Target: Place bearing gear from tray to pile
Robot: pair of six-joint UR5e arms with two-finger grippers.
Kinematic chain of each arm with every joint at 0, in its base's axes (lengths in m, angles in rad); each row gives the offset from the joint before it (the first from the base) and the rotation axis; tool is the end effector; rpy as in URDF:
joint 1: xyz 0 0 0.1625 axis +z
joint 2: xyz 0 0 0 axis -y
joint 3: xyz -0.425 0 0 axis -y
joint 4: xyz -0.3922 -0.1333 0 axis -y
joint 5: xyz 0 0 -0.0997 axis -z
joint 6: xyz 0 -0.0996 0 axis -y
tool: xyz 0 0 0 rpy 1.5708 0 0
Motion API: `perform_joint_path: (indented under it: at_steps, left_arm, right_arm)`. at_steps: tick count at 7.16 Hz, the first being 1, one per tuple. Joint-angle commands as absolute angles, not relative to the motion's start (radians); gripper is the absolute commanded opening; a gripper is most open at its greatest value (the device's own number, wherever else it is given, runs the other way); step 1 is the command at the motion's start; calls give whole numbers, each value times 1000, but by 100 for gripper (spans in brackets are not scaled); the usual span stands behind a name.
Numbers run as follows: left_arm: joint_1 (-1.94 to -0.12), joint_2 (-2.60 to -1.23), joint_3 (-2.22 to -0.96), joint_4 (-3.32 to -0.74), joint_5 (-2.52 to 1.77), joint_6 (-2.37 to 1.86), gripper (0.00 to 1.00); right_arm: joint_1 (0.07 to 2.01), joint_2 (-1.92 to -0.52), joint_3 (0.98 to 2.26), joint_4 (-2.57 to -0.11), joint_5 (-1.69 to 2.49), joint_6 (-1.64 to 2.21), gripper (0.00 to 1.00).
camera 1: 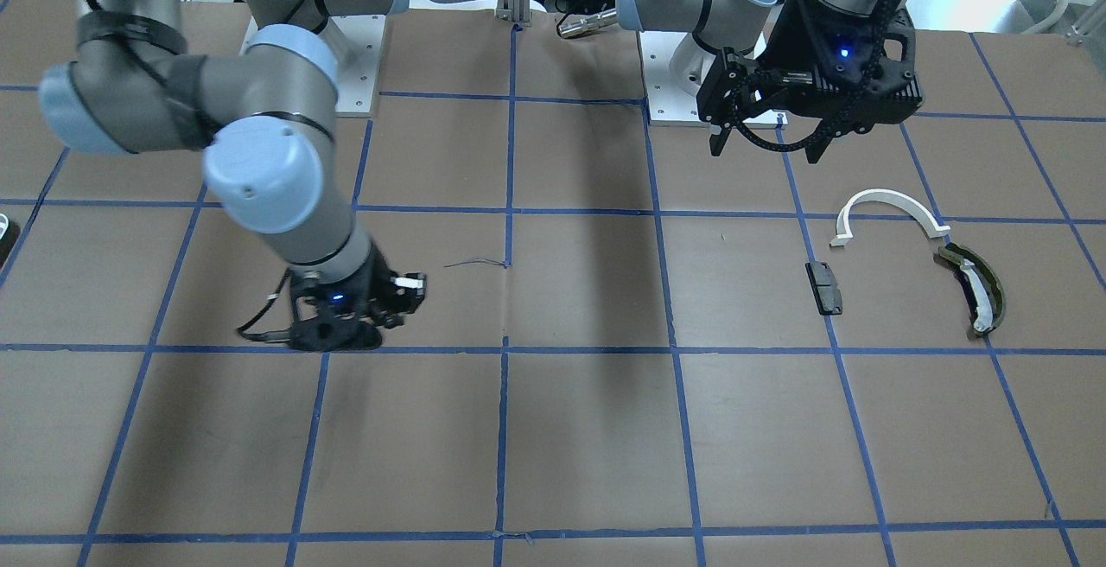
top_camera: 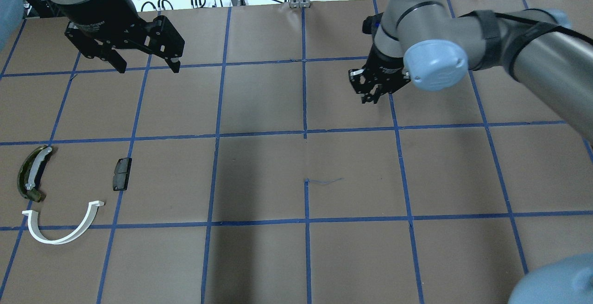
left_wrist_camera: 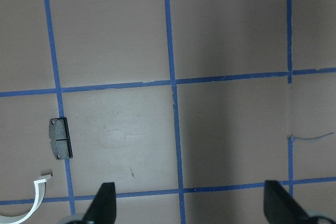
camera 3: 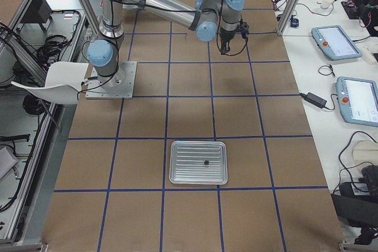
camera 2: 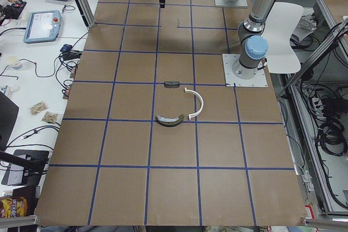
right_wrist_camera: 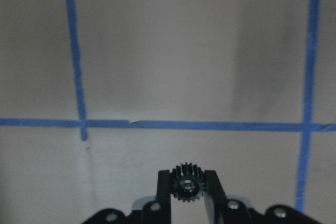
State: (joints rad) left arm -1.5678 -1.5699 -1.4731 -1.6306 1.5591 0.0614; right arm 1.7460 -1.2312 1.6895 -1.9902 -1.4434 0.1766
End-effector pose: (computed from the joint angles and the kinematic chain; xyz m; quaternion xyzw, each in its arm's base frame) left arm -0.1330 -0.4938 0.5305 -0.0293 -0.9994 0.0196 0.0052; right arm 0.2464 -0.5546 0.2871 0.0019 0.9978 0.0302 0.0593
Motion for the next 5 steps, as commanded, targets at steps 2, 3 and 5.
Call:
perform_joint_path:
  at_steps: [2, 3, 5]
  left_arm:
    - [-1568, -1577, -1470, -1631, 1565, 61, 100]
    - [-1568, -1571, -1474, -1631, 1565, 63, 100]
    - [-1568, -1571, -1476, -1631, 1565, 63, 100]
  right_arm:
    - [1916, -1206, 1834, -2181, -1416, 337, 0]
    - [1933, -1201, 1841, -2187, -1410, 337, 0]
    - [1945, -1148, 1841, -2230, -1399, 341, 0]
